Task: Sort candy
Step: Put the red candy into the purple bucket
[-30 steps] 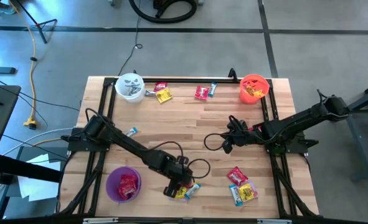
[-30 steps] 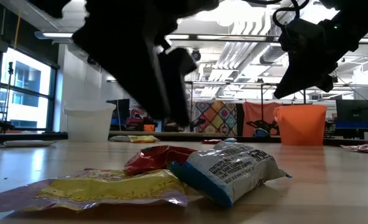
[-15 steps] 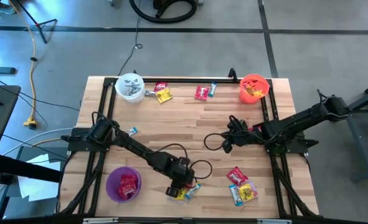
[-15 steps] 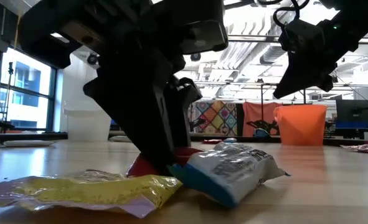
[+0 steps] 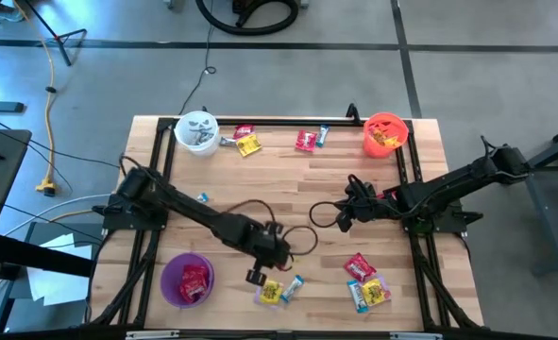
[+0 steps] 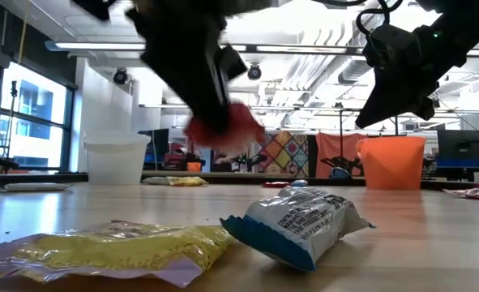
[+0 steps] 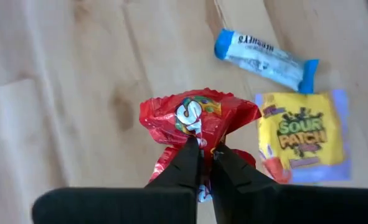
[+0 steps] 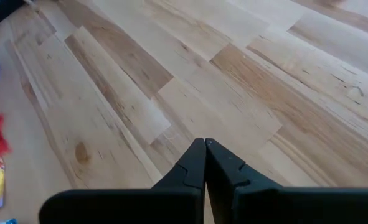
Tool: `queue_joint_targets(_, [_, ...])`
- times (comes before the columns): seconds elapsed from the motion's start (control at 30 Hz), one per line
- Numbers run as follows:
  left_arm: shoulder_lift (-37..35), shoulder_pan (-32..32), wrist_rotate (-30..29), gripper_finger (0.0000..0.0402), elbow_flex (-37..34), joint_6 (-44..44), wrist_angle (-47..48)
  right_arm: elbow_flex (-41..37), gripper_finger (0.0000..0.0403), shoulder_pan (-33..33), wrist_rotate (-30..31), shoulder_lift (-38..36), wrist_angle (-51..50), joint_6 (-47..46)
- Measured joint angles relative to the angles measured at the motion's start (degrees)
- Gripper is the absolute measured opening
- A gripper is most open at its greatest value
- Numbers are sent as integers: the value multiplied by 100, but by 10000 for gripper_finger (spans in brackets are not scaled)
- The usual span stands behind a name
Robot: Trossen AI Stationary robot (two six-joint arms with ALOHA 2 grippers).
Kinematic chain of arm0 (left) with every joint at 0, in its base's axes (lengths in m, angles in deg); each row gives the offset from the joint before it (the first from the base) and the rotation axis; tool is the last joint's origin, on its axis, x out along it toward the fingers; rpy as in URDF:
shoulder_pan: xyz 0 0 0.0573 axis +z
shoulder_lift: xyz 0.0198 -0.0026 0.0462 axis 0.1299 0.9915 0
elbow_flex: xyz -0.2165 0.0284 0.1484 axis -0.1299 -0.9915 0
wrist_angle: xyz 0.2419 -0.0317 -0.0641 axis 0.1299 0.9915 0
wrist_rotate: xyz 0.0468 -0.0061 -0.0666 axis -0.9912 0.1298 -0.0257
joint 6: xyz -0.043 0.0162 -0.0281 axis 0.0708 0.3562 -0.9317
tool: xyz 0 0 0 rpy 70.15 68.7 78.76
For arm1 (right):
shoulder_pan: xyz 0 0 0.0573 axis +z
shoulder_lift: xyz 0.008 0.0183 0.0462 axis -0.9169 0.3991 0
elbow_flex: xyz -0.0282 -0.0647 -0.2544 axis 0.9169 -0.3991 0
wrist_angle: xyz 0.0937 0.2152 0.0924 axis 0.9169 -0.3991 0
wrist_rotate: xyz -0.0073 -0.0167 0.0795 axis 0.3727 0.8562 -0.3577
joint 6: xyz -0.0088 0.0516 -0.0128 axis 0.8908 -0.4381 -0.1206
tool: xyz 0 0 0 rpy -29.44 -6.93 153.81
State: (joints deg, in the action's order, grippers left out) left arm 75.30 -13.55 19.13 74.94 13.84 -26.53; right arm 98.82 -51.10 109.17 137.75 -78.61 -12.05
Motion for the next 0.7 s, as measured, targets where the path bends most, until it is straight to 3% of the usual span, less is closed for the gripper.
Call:
queue_joint_targets(0.37, [-1620, -10, 67, 1, 7, -1208, 1119, 0, 0, 0, 2, -1, 141, 53])
queue_joint_targets(0.7, [-2466, -1185, 356, 0, 9, -3274, 3101, 0, 0, 2, -4, 0, 289, 112])
